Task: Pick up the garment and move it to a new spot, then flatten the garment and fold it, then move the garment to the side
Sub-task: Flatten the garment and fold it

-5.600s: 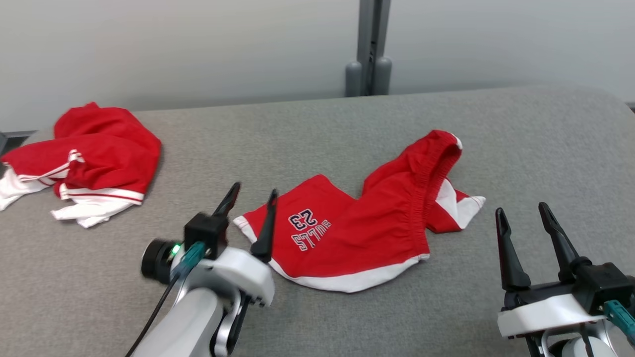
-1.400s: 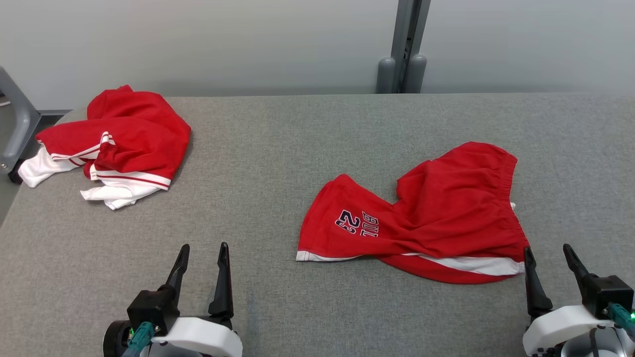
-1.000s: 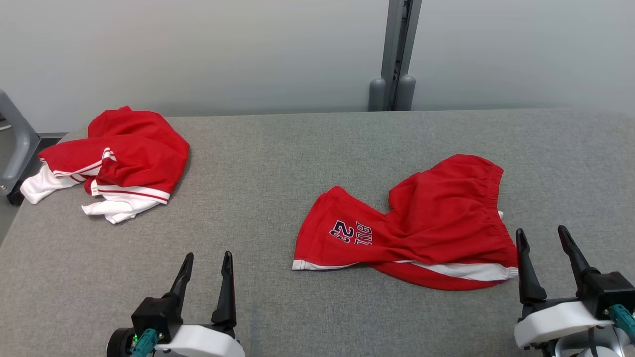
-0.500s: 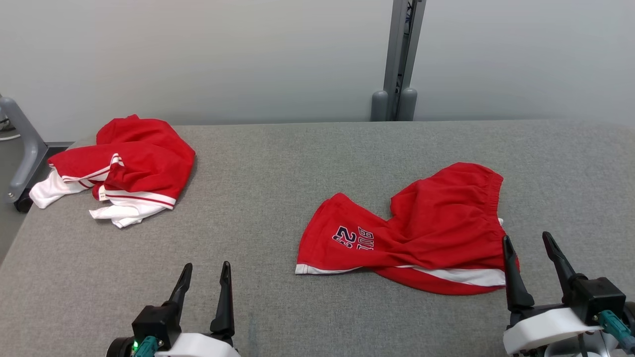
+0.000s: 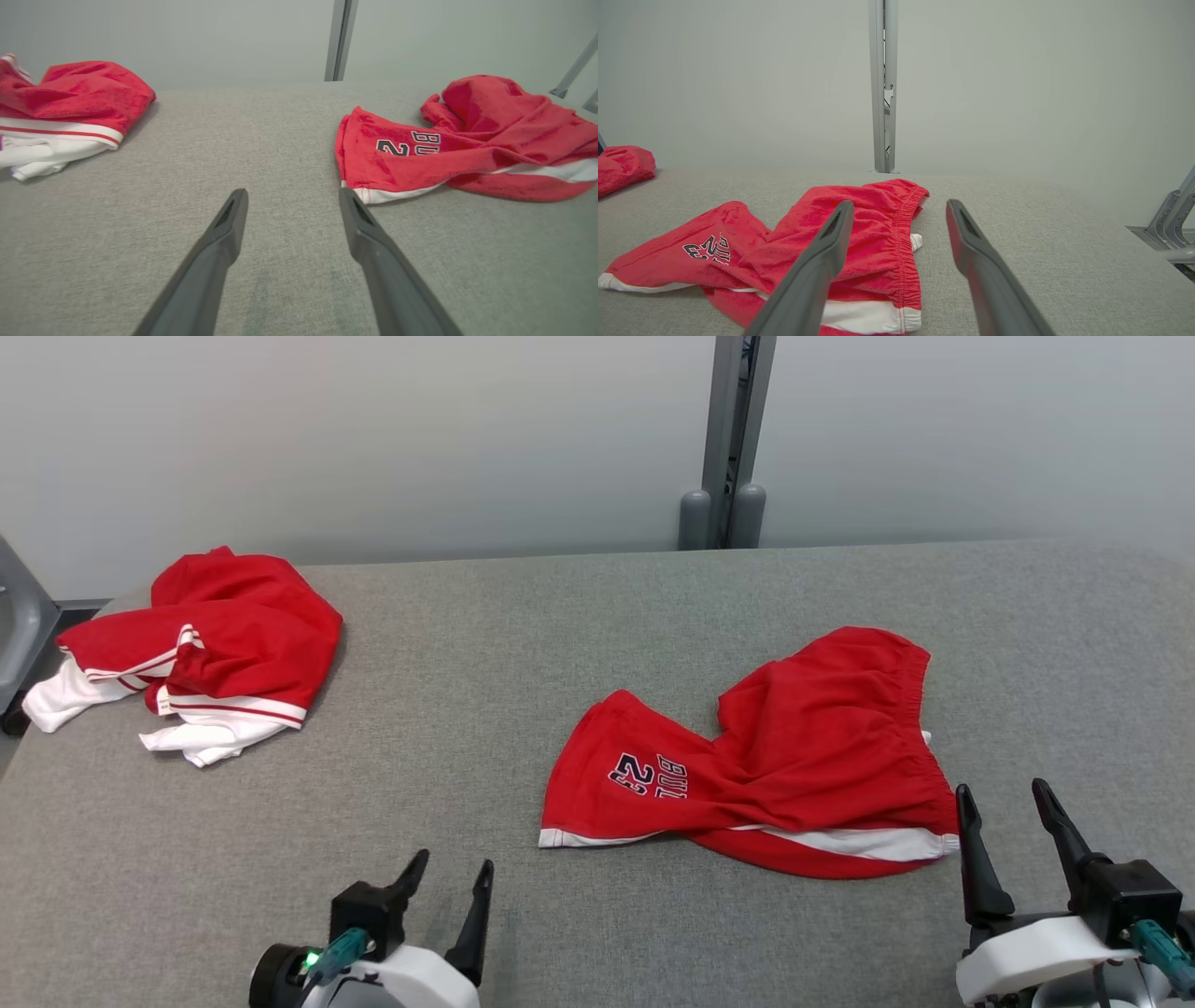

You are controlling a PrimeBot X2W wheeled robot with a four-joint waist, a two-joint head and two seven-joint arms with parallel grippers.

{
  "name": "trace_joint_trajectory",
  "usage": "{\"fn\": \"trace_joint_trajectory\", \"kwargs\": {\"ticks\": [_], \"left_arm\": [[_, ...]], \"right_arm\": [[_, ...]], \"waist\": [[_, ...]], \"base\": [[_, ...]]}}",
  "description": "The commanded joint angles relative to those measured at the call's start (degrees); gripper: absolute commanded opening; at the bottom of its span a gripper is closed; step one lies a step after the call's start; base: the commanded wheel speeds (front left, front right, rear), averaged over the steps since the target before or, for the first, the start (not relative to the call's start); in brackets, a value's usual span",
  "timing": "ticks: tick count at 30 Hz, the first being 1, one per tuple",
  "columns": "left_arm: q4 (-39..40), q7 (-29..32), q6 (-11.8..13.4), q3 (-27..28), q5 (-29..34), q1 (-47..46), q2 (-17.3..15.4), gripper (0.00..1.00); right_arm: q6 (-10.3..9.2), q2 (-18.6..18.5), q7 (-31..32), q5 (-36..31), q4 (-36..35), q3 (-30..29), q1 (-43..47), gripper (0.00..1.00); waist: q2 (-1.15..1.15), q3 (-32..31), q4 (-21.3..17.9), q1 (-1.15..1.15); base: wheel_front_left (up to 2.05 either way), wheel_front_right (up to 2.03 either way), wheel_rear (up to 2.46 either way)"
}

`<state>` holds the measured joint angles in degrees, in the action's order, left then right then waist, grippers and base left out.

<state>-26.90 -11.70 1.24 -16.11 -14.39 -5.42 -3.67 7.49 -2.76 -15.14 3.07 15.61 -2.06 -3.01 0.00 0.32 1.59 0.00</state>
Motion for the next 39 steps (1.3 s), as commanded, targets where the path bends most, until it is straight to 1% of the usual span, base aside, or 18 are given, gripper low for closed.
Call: {"fn": "trace_joint_trajectory", "kwargs": {"ticks": [1,4,7,13,17,19,24,30,31,35,37,39], "left_arm": [[-1.91,1.77,-1.50,-1.36,0.31,-2.02,-0.24,1.00],[-5.11,3.96,-3.58,-3.11,0.35,-5.19,-0.13,1.00],[-8.26,4.92,-4.68,-4.39,-0.09,-7.76,0.07,1.00],[-14.06,4.48,-5.56,-5.75,-1.19,-12.36,0.36,1.00],[-16.15,3.63,-5.95,-6.45,-1.78,-13.84,0.50,1.00],[-17.69,2.70,-6.72,-7.66,-2.39,-14.85,0.53,1.00],[-18.87,0.32,-7.26,-9.15,-3.51,-15.81,0.60,1.00],[-18.18,-1.74,-7.41,-10.34,-4.90,-15.47,0.64,1.00],[-18.15,-1.97,-7.43,-10.54,-4.98,-15.23,0.65,0.93],[-18.56,-2.35,-7.59,-11.51,-5.36,-15.40,0.67,0.78],[-18.91,-2.42,-7.68,-11.90,-5.90,-15.90,0.65,0.75],[-19.55,-2.54,-7.58,-12.11,-6.45,-16.58,0.65,0.73]], "right_arm": [[0.01,-0.25,-0.02,-0.22,0.27,-0.40,-0.82,1.00],[0.01,-0.26,-0.02,-0.22,0.61,-0.25,-1.22,1.00],[0.01,-0.25,-0.02,0.16,0.92,-0.02,-2.22,1.00],[0.01,-0.25,-0.02,0.51,0.99,0.18,-3.71,1.00],[0.01,-0.26,-0.02,0.55,0.84,-0.11,-3.81,1.00],[0.01,-0.25,-0.02,0.64,0.76,-0.66,-4.03,1.00],[0.01,-0.25,-0.02,0.88,0.59,-0.74,-4.13,1.00],[0.01,-0.25,-0.02,1.09,0.62,-1.28,-4.21,1.00],[0.01,-0.25,-0.02,1.13,0.69,-1.32,-4.20,1.00],[0.01,-0.25,-0.02,1.22,0.94,-1.03,-4.48,1.00],[0.01,-0.25,-0.02,1.30,1.05,-0.82,-4.71,1.00],[0.01,-0.25,-0.02,1.31,1.13,-0.61,-4.89,1.00]], "waist": [[0.00,0.89,-0.64,0.00],[0.00,2.22,-1.69,0.00],[0.00,3.76,-3.05,0.00],[0.00,6.44,-5.82,0.00],[0.00,7.25,-6.74,0.00],[0.00,7.68,-7.24,0.00],[0.00,7.90,-7.66,0.00],[0.00,7.93,-7.30,0.00],[0.00,7.94,-7.20,0.00],[0.00,8.06,-7.17,0.00],[0.00,8.17,-7.36,0.00],[0.00,8.30,-7.72,0.00]], "base": [[0.00,0.00,0.00],[0.00,0.00,0.00],[0.00,0.00,0.00],[0.00,0.00,0.00],[0.00,0.00,0.00],[0.00,0.00,0.00],[0.00,0.00,0.00],[0.00,0.00,0.00],[0.00,0.00,0.00],[0.00,0.00,0.00],[0.00,0.00,0.00],[0.00,0.00,0.00]]}}
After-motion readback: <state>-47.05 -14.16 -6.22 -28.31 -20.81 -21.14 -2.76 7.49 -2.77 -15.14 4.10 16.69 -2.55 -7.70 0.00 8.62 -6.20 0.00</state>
